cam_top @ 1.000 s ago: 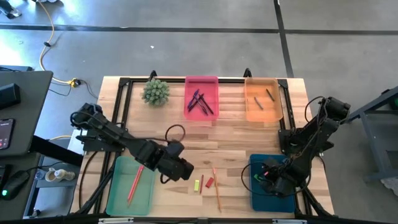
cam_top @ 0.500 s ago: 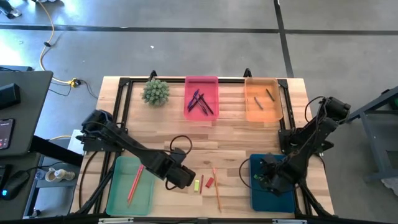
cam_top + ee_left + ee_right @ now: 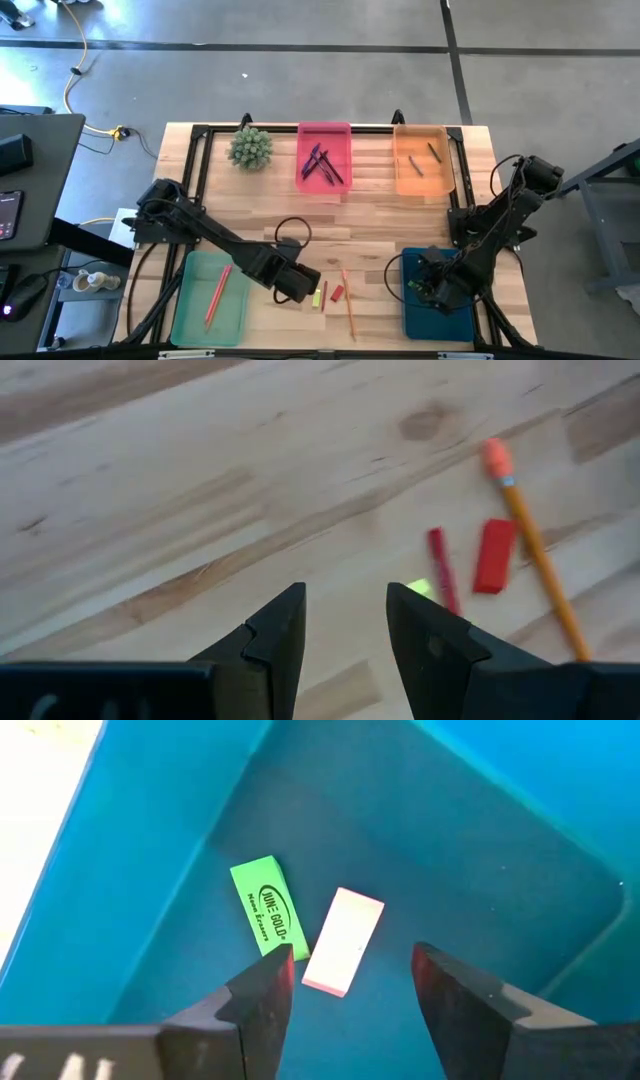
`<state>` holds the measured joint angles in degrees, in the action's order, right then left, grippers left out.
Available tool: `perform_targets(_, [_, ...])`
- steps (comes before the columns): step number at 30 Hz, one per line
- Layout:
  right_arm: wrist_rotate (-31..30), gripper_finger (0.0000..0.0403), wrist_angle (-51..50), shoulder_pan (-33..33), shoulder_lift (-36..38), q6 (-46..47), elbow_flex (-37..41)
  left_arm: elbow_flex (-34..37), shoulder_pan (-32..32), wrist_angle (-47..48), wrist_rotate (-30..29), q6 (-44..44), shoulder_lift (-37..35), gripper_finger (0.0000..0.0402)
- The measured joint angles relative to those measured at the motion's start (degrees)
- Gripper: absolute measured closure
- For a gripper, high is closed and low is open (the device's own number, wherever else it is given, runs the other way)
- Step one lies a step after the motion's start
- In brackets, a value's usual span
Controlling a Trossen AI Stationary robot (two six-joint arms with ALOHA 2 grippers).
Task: Sort crayons/erasers/pens/pencils in bins
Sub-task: Put the light green eraser into the blue bin
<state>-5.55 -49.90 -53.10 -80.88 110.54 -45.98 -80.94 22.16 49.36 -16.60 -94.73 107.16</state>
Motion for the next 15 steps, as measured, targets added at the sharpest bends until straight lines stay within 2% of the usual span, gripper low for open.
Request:
perform_targets(7, [-0.03,0.0206,-0.01,0.0,0.0,-0.02,-0.02,-7.23,-1.27,-2.17,-3.91,6.51,-0.23,0.0273])
perform_targets(15, [-0.03,0.0206,0.0,0.0,0.0,-0.02,-0.02,-14.98,-1.91,-3.05,-5.34,13.17,-0.36,0.0273])
